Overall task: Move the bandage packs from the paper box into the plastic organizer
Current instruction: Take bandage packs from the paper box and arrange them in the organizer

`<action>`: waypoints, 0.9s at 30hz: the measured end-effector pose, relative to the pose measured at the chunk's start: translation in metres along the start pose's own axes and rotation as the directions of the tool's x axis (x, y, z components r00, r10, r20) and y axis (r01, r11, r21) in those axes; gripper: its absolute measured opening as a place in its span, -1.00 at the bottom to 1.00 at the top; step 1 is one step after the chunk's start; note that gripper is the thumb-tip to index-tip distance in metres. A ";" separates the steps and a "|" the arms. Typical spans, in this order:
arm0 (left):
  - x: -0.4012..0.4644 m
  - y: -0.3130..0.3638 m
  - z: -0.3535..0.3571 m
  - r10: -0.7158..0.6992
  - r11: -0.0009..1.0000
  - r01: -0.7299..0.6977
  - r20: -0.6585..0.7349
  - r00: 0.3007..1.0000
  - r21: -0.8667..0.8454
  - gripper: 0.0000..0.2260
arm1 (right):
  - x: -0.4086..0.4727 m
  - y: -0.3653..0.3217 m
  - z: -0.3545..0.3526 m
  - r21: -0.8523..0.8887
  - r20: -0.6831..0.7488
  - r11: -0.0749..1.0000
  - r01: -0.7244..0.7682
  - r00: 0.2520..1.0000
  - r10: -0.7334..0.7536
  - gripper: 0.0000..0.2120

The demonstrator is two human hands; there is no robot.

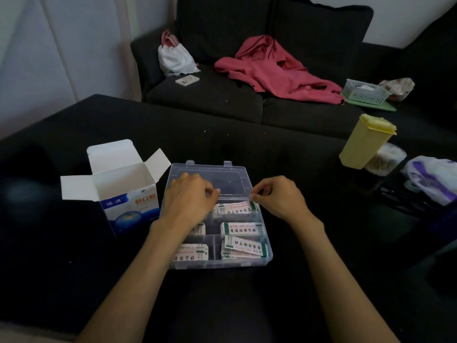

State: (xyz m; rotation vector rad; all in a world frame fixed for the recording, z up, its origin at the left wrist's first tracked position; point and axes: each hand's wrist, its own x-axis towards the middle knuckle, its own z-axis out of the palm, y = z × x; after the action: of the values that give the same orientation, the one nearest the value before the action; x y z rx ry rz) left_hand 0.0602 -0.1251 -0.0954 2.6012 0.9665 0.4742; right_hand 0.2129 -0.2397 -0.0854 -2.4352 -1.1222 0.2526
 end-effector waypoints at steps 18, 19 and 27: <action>-0.015 0.023 -0.011 0.005 0.995 -0.004 0.016 1.000 -0.101 -0.79 | -0.019 -0.015 -0.023 0.090 0.167 0.996 -0.004 0.986 -0.011 -0.96; -0.022 0.026 -0.013 -0.003 0.994 0.011 0.068 0.998 -0.111 -0.79 | -0.029 -0.018 -0.024 0.060 0.196 0.997 0.049 0.979 -0.060 -0.96; -0.055 0.023 -0.016 -0.033 0.998 0.023 0.218 0.975 0.051 -0.66 | -0.075 -0.001 -0.013 -0.294 0.151 0.921 0.256 0.964 -0.219 -0.72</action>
State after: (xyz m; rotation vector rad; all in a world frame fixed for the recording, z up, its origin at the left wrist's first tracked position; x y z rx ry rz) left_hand 0.0271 -0.1759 -0.0818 2.6106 0.9488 0.1541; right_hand 0.1677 -0.2995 -0.0749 -2.5417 -1.6033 0.1491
